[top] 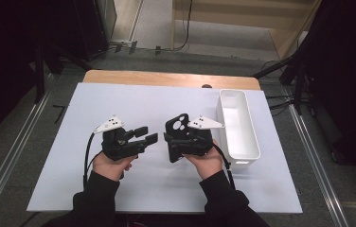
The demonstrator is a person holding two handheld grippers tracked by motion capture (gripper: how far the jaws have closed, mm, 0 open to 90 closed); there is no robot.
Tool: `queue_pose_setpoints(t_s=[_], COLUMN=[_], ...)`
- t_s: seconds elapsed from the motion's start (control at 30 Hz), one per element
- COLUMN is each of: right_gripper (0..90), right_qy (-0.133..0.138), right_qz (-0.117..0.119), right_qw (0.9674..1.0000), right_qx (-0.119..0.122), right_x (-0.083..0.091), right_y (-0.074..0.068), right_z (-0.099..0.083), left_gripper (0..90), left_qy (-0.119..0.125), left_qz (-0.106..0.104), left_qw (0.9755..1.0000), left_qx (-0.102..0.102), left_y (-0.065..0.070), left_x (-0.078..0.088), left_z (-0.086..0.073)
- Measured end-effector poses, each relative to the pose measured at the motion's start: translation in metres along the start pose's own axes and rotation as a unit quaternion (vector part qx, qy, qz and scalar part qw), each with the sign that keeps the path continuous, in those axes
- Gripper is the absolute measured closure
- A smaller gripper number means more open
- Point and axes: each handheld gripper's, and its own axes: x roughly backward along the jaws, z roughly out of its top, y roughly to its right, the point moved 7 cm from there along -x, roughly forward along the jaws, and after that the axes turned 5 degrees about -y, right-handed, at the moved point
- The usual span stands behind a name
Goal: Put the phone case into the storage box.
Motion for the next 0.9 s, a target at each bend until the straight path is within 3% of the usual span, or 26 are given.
queue_pose_setpoints(t_s=[0.37,0.57,0.9], right_gripper=[12.3,12.3,12.3], right_qy=[0.004,0.005,0.003], right_qz=[0.003,0.007,0.010], right_qw=[1.0000,1.0000,0.9999], right_qx=[-0.001,-0.002,0.004], right_x=[0.005,0.008,0.011], right_y=[0.002,0.002,0.002], right_z=[0.003,0.005,0.006], left_gripper=[37.7,33.2,33.0], left_qy=[-0.015,-0.025,-0.029], left_qz=[-0.006,-0.007,-0.035], left_qw=[0.9998,0.9993,0.9987], left_qx=[-0.008,-0.026,-0.023], left_y=[-0.008,-0.009,-0.014], left_x=[0.001,0.000,0.003], left_z=[-0.012,-0.018,-0.029])
